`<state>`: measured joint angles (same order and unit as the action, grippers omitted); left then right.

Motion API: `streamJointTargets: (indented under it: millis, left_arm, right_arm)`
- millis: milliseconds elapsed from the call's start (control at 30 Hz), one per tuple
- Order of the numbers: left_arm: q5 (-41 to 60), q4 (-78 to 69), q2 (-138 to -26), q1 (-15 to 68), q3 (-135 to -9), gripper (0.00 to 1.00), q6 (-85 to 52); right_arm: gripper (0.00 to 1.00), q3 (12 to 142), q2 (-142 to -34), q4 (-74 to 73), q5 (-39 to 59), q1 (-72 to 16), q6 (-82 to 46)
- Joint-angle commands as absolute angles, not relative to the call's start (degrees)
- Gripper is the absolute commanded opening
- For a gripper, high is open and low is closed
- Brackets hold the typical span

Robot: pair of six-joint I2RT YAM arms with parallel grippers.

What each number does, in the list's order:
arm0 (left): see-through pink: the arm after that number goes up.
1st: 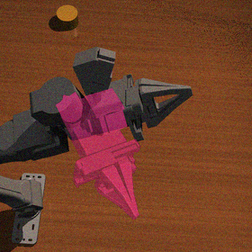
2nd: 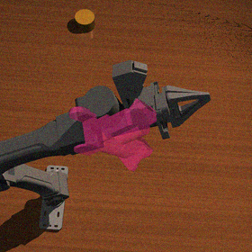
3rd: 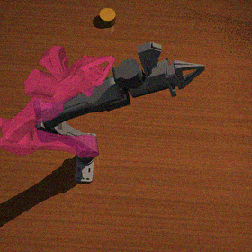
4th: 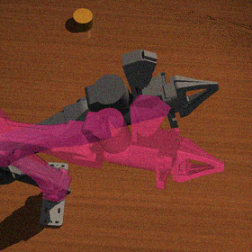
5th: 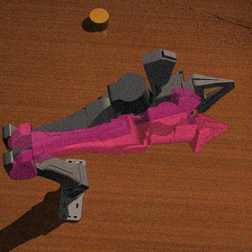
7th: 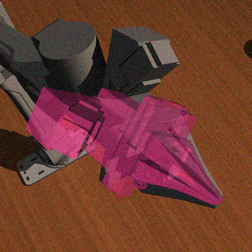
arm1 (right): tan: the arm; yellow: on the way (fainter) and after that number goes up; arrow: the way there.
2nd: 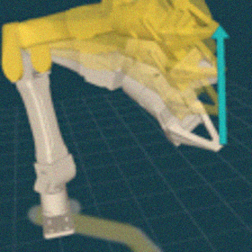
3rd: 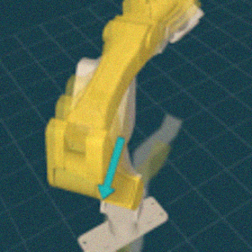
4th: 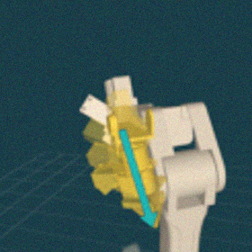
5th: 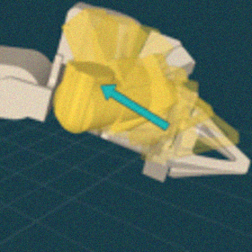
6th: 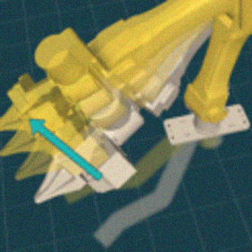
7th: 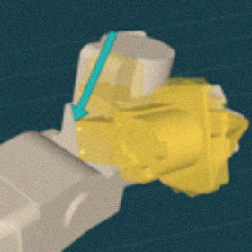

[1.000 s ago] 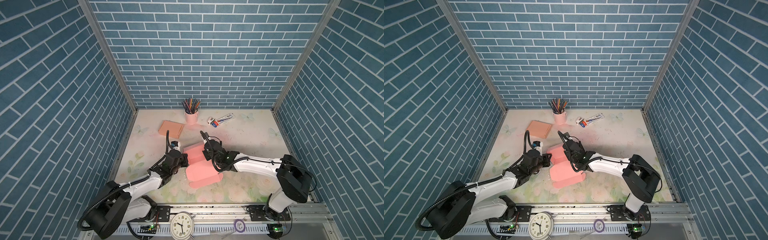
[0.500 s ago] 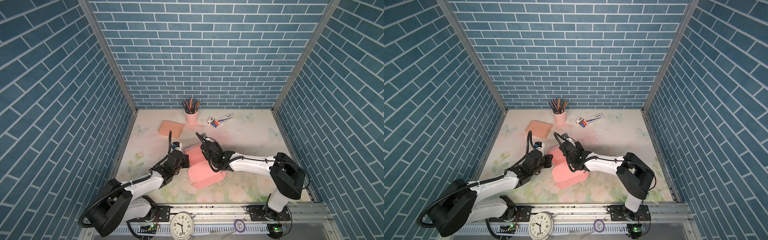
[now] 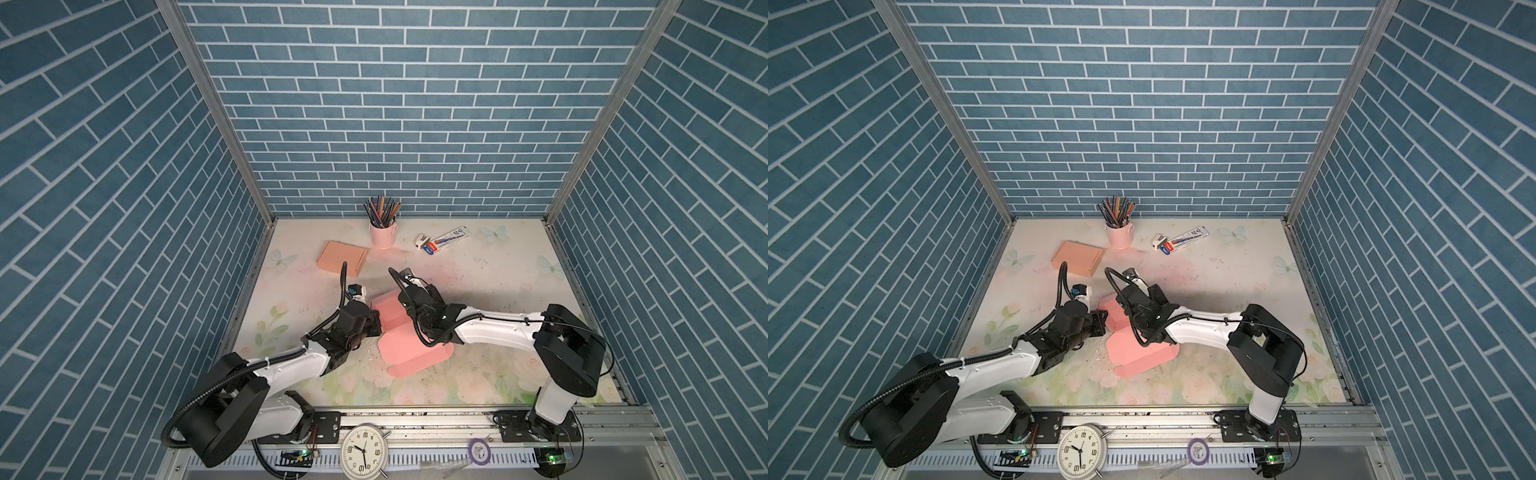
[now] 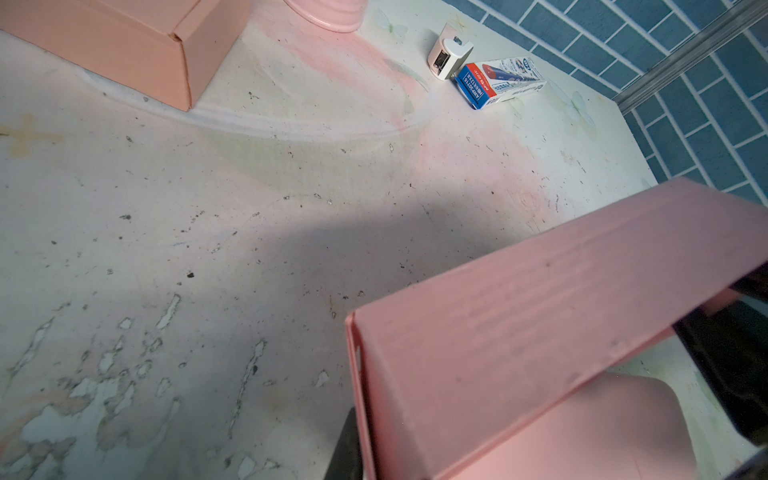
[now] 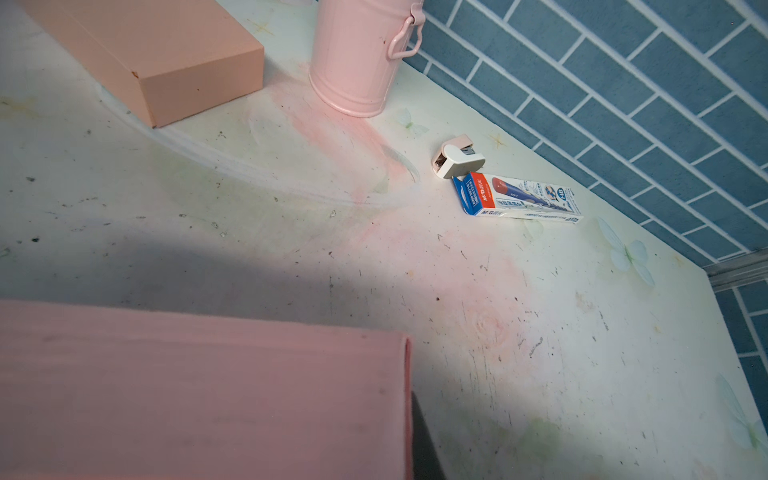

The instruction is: Fold the paper box

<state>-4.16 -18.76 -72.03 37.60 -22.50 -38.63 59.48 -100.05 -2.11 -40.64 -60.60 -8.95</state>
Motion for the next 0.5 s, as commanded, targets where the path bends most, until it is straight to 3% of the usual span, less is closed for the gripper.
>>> streamJointTargets:
  millis: [0,233,367,467]
  left_arm:
    - [-5.0,-21.5,-71.4,38.4,-24.0,0.13,-39.2]
    - [-5.2,-21.5,-71.7,38.4,-24.0,0.13,-39.0]
    - [-5.0,-22.2,-72.2,38.5,-23.9,0.13,-39.2]
    - [-5.0,-22.4,-72.9,38.9,-24.0,0.13,-39.4]
  right_arm:
    - [0.0,60.6,-102.0,0.2,-44.6,-61.3,-6.0]
    - [0.12,57.7,-98.1,-2.8,-40.3,-61.1,-8.1]
    - [0.1,57.1,-97.7,-3.5,-39.7,-61.1,-8.4]
    - [0.01,57.9,-98.9,-2.8,-39.9,-61.1,-8.4]
